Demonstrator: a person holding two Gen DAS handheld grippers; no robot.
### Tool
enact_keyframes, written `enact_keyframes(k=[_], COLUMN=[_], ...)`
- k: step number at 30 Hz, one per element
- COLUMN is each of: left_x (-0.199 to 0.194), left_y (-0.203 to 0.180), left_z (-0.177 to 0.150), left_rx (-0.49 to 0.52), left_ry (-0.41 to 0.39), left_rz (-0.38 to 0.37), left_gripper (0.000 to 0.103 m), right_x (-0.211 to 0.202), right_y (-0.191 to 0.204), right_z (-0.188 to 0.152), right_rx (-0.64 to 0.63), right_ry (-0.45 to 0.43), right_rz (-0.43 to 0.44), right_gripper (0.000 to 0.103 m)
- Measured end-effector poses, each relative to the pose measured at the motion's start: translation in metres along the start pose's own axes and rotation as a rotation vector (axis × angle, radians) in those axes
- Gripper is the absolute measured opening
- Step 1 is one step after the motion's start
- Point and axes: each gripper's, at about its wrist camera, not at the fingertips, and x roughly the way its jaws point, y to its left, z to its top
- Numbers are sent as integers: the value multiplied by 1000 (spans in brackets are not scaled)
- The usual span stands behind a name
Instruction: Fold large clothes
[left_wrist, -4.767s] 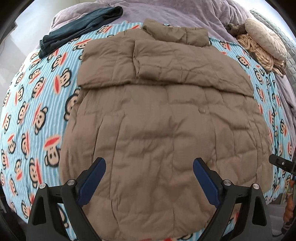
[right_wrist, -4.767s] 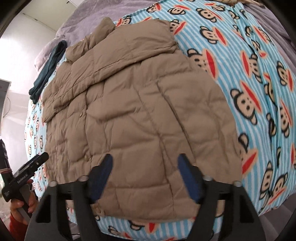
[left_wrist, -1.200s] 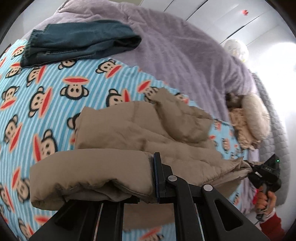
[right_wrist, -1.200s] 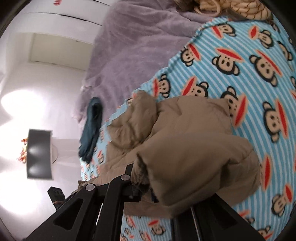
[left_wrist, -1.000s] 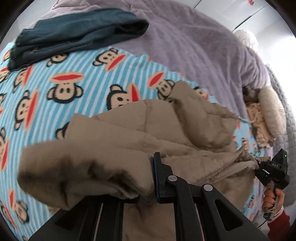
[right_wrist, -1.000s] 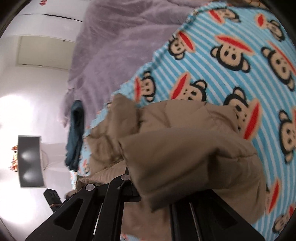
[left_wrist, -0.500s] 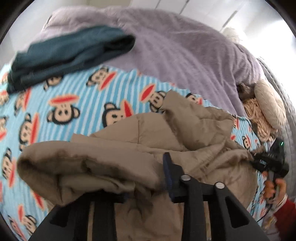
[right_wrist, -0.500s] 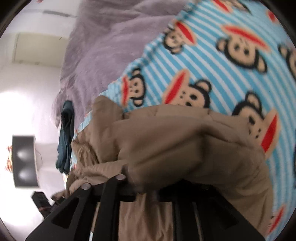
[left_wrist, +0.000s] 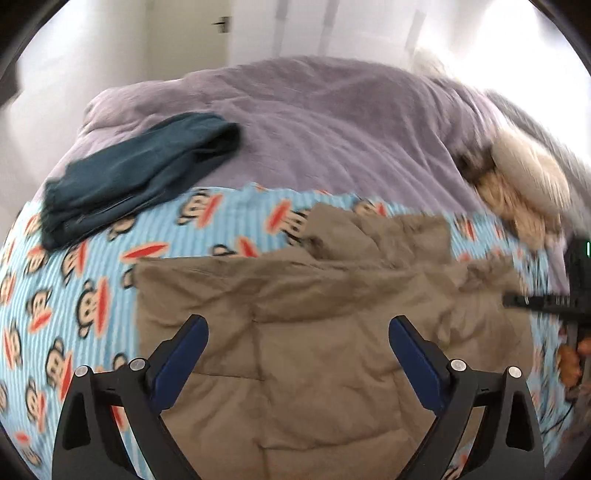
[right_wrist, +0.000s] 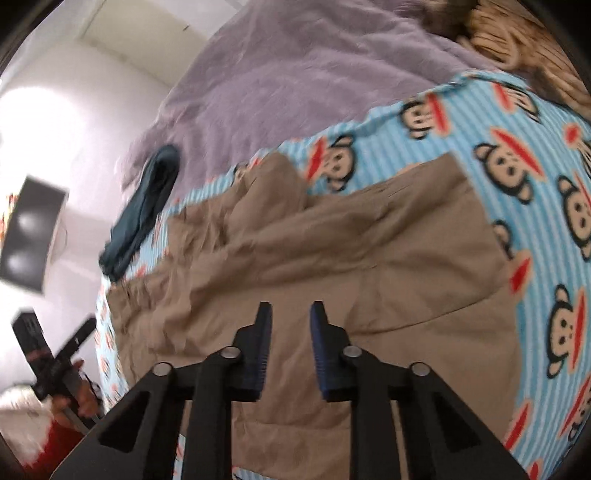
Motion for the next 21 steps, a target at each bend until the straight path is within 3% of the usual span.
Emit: enact_keyframes(k=[2,6,9,12,13,14,21], left_x=[14,53,78,96,100,105,127], left_y=[-16,-12,5,16,16,17,28], left_z=[-5,-12,-12,-7,-5,-3,0], left_rx=[80,76,45,9,12,10,-54], left_ry=[15,47,37,21,11,1,-4], left_rz=[40,105,166,140,143,139,96], left_gripper=[70,48,48,48,48,48,48], right_x=[12,32,46,52,54,55,60], right_y=[16,28,5,-29,-38,-51,-111], right_z=[-6,-8,0,12,16,22,37], right_rx=[-67,-174,-162,-113,-91,-58,156], right_ry=[15,7,4,-37,-46,-56,-126], right_rz=[-2,-77,-162,-215,-214,-216,-102], right_gripper=[21,21,20,11,2,0,0])
